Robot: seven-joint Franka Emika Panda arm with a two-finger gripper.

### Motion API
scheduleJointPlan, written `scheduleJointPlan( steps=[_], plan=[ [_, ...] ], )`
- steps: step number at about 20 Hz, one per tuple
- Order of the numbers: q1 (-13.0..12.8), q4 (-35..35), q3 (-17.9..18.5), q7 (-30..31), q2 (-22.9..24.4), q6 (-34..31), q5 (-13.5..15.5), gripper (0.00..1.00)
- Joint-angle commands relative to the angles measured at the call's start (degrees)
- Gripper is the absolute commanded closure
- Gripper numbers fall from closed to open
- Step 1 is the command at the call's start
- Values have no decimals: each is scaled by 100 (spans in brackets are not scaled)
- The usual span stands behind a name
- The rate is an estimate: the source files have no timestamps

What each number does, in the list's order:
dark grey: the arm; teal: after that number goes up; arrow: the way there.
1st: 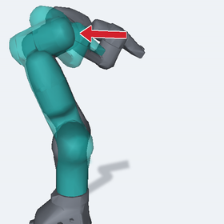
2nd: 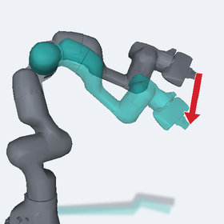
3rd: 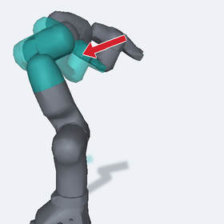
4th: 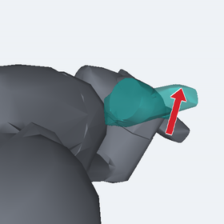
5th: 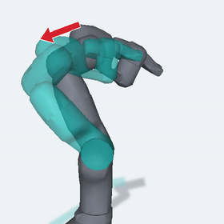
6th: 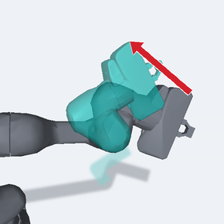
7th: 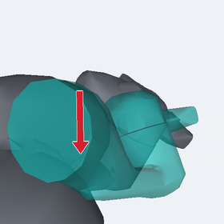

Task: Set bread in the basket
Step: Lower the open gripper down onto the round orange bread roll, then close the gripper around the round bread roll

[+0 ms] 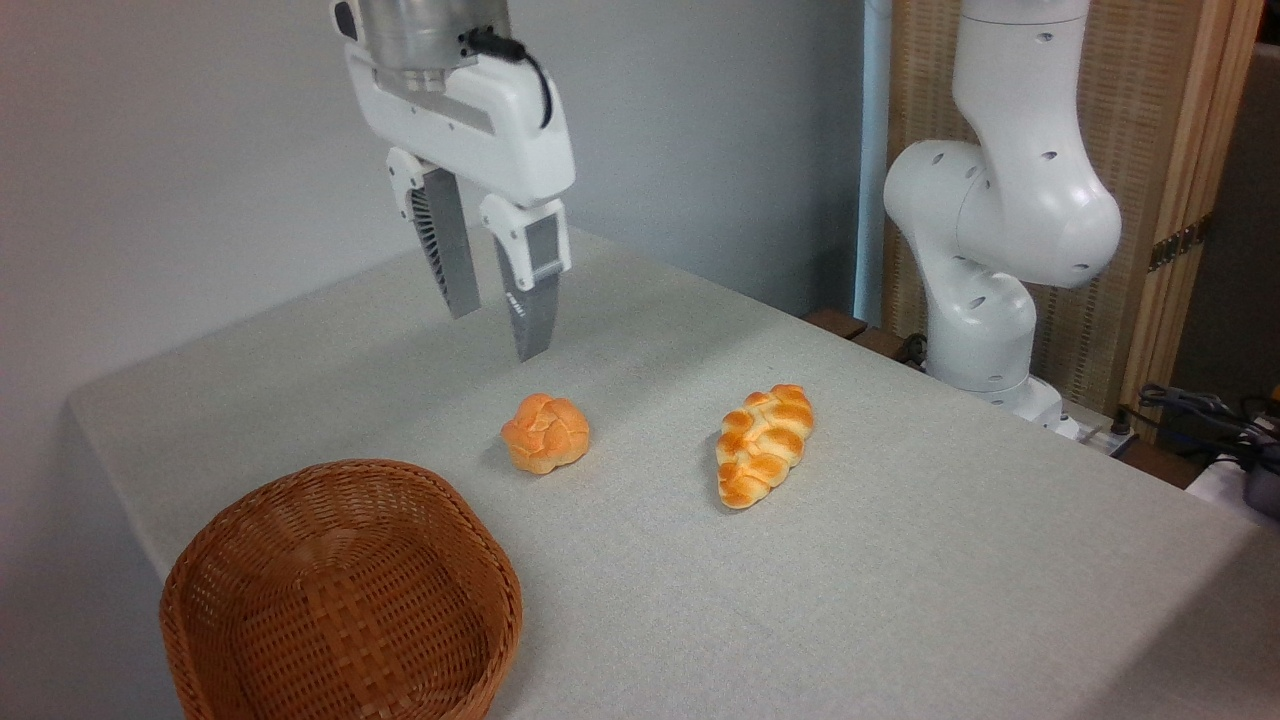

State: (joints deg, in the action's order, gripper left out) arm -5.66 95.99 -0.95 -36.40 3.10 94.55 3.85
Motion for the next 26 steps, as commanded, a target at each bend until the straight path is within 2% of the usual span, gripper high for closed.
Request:
scheduleJointPlan(
  steps=[1,4,6,8,14,16,19,20,21,22,26],
  plan=[
    [-101,1052,-448,27,340,660,19,0],
    [-549,1816,-485,142,401,1361,11,0],
    [-681,2326,-485,151,551,1740,19,0],
    [-805,2556,-485,142,560,1873,11,0],
    [-840,3083,-485,80,490,2479,-68,0],
    [-937,3233,-485,80,464,2725,-60,0],
    [-937,3347,-485,80,446,2779,-68,0],
    [-937,3348,-485,80,446,2779,-68,5],
    [-937,3348,-485,80,437,2788,-68,17],
    [-937,3348,-485,80,437,2788,-60,23],
    [-937,3348,-485,54,420,2788,-60,33]
  ],
)
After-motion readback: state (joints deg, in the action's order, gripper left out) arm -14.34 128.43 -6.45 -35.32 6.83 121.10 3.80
